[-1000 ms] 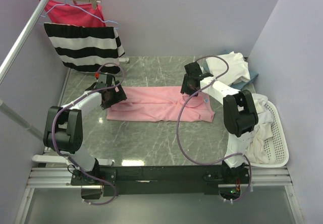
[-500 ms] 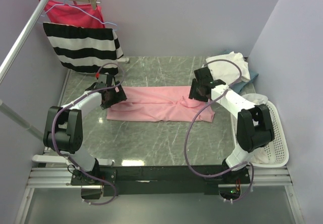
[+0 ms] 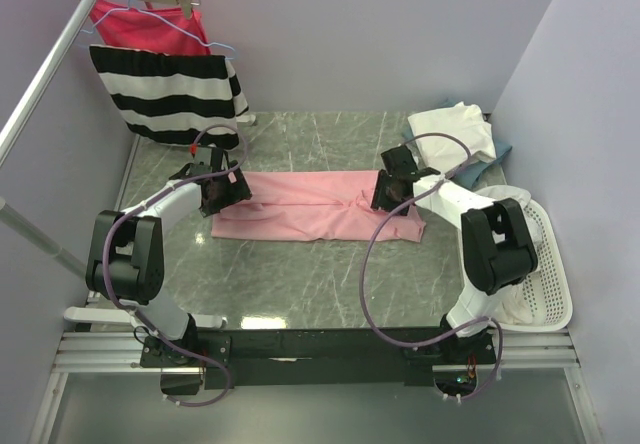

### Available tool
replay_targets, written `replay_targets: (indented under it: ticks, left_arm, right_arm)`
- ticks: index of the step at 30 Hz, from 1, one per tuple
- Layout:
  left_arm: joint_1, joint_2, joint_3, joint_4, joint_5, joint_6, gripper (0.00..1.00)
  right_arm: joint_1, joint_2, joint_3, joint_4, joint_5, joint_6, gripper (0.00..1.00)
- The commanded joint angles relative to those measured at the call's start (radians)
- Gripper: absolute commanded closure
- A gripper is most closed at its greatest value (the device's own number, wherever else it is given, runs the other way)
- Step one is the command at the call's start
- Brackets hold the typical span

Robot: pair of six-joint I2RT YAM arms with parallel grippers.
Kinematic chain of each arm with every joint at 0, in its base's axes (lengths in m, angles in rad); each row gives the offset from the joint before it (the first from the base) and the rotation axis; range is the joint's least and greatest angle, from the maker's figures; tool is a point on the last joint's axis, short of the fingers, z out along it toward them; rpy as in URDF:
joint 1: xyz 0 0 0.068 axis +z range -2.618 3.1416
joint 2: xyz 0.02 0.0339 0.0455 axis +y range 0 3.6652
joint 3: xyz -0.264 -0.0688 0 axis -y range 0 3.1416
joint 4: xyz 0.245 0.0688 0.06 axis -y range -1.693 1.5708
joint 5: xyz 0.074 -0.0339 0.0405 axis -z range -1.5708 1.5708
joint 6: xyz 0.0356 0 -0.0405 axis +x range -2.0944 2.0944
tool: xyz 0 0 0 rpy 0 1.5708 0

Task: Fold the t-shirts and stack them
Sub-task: Fold the other side of the tshirt into a rectangle

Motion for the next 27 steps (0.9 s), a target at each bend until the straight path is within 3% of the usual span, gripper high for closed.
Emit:
replay_targets:
  ticks: [1,8,10,14,17,19,27]
  left_arm:
    - [0.002,-0.003,0.023,-0.005,0.002,0.014,0.03]
    - [0.002,0.008,0.028,-0.008,-0.001,0.014,0.03]
    - [0.002,0.016,0.032,-0.012,0.002,0.014,0.03]
    - [0.002,0.022,0.037,-0.014,0.004,0.015,0.04]
    - [0.002,0.026,0.037,-0.012,0.007,0.015,0.04]
    - [0.002,0.025,0.035,-0.014,0.004,0.017,0.04]
    - [0.002,0.022,0.037,-0.018,-0.004,0.017,0.04]
  right_arm:
    - [-0.01,0.06,0.082,0.027,0.024,-0.011,0.44]
    - [-0.014,0.071,0.062,0.05,0.031,-0.001,0.45]
    - [-0.02,0.074,0.059,0.05,0.043,0.0,0.49]
    - [-0.034,0.077,0.056,0.076,0.041,-0.003,0.83]
    - [-0.048,0.096,0.084,0.082,0.036,-0.015,0.96]
    - [-0.06,0.1,0.107,0.087,0.034,-0.023,1.0]
    - [-0.103,0.126,0.193,0.082,0.033,-0.047,1.0]
